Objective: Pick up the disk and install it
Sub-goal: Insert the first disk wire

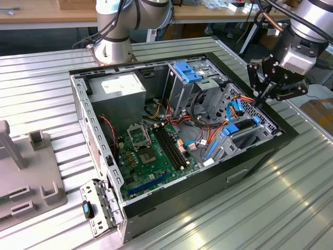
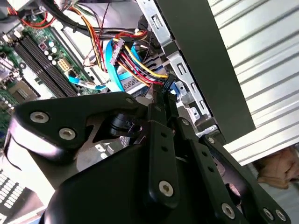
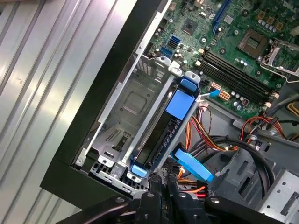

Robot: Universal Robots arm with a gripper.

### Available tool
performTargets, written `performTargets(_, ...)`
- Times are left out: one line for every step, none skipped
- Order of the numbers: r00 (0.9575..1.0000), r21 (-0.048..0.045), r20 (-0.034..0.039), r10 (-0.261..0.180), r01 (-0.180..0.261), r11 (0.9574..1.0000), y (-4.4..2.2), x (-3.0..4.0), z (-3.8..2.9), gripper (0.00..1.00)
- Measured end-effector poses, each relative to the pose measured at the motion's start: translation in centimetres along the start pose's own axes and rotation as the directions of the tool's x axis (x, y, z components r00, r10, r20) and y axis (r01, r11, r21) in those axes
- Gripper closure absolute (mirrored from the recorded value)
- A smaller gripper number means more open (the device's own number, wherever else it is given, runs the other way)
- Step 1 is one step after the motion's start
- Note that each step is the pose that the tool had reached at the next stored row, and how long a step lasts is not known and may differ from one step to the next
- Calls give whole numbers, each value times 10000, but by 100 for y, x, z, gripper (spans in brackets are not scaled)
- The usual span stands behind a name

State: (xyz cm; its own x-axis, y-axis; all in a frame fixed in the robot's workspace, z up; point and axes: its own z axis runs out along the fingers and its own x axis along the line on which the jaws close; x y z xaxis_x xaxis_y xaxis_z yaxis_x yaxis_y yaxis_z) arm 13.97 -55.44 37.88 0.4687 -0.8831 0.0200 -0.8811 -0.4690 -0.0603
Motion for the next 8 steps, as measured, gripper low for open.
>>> performTargets(9987, -9, -31, 508, -508, 9987, 0, 0, 0, 83)
performTargets(9969, -14, -49, 790, -790, 9969, 0, 0, 0, 83)
performTargets(9954, -16, -59, 955, -955, 9954, 0, 0, 1, 83)
performTargets(9938, -19, -68, 1108, -1108, 9938, 0, 0, 1, 83)
performTargets(9920, -21, -79, 1261, -1262, 9920, 0, 0, 0, 83)
performTargets(9877, -24, -96, 1559, -1559, 9878, 0, 0, 3, 83)
performTargets(9822, -27, -117, 1874, -1875, 9823, 0, 0, 3, 83)
performTargets(9789, -27, -125, 2038, -2039, 9790, 0, 0, 3, 83)
